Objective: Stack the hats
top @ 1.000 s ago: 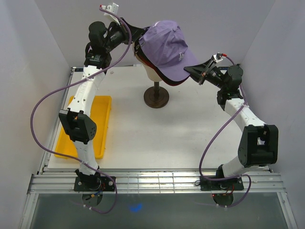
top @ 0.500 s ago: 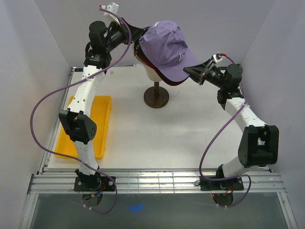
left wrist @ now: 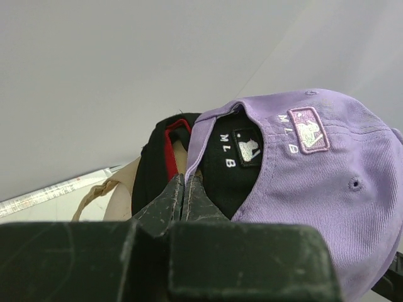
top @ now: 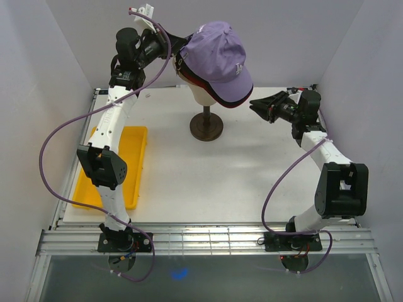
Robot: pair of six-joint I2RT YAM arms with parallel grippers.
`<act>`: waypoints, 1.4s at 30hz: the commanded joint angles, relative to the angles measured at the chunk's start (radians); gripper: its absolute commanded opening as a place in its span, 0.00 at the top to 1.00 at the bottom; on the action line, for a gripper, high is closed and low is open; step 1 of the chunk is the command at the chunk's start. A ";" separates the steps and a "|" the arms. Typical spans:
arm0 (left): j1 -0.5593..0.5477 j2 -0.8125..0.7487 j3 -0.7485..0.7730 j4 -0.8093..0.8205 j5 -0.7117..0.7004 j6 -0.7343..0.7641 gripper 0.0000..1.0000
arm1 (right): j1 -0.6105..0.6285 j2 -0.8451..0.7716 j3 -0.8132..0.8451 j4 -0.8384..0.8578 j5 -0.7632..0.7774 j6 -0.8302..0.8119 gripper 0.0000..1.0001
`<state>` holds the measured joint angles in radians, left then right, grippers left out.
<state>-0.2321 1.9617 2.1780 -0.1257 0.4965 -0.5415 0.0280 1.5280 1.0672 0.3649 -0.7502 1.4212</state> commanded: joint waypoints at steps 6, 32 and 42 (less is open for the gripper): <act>0.010 0.042 -0.029 -0.189 -0.009 0.038 1.00 | 0.000 0.014 0.020 -0.101 0.029 -0.044 0.73; 0.017 -0.015 0.013 -0.092 0.022 0.020 0.57 | -0.008 -0.048 0.125 -0.165 0.015 -0.093 0.72; 0.030 -0.043 -0.020 0.034 0.060 -0.047 0.46 | -0.011 -0.040 0.174 -0.173 -0.003 -0.094 0.72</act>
<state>-0.2119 1.9614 2.1704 -0.1097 0.5285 -0.5682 0.0254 1.5105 1.1877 0.1802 -0.7311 1.3487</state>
